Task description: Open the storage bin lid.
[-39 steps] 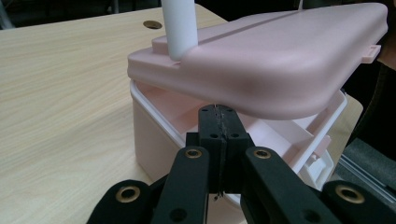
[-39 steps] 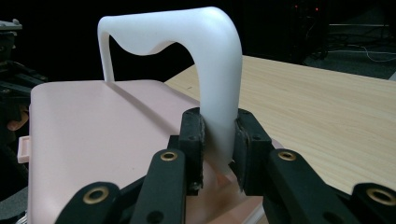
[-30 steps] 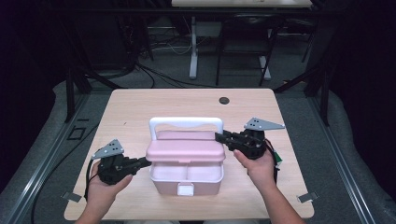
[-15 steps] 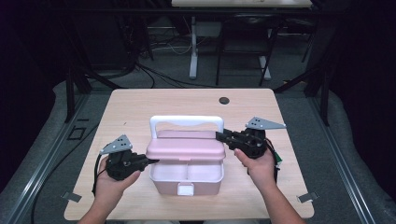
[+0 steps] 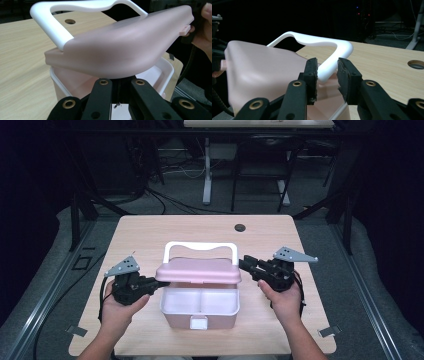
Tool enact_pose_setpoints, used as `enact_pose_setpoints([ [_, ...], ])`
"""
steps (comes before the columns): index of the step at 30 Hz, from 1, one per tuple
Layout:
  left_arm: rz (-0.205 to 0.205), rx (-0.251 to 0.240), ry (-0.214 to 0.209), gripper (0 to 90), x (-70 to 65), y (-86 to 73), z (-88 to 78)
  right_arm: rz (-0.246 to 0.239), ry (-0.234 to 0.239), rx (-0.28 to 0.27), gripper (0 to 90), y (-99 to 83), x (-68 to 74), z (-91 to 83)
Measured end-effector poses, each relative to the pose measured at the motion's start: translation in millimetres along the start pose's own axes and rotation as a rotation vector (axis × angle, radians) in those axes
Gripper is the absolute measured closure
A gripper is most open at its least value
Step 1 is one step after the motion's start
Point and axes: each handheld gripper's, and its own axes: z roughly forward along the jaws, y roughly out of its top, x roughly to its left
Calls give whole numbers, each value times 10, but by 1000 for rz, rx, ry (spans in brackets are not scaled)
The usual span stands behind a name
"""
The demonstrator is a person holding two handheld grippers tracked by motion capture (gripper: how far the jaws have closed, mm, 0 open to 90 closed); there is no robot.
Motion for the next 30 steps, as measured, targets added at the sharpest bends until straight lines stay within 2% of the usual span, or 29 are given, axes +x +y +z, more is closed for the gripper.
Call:
enact_pose_setpoints([
  [5,-4,-9,4,900,18,77,1,-4,-17,-7,725,-70,22,-47],
  [11,-12,-21,11,900,58,179,9,3,-9,-5,744,-194,42,-68],
  [13,-12,-19,13,900,76,213,10,-11,-30,-8,744,-252,76,-65],
  [16,-10,-20,16,900,82,257,24,1,-16,-8,728,-349,96,-72],
  [25,-20,-28,26,900,126,374,49,-54,-11,72,754,-571,225,71],
  [30,-23,-30,30,900,140,419,59,-82,-20,88,739,-630,270,131],
])
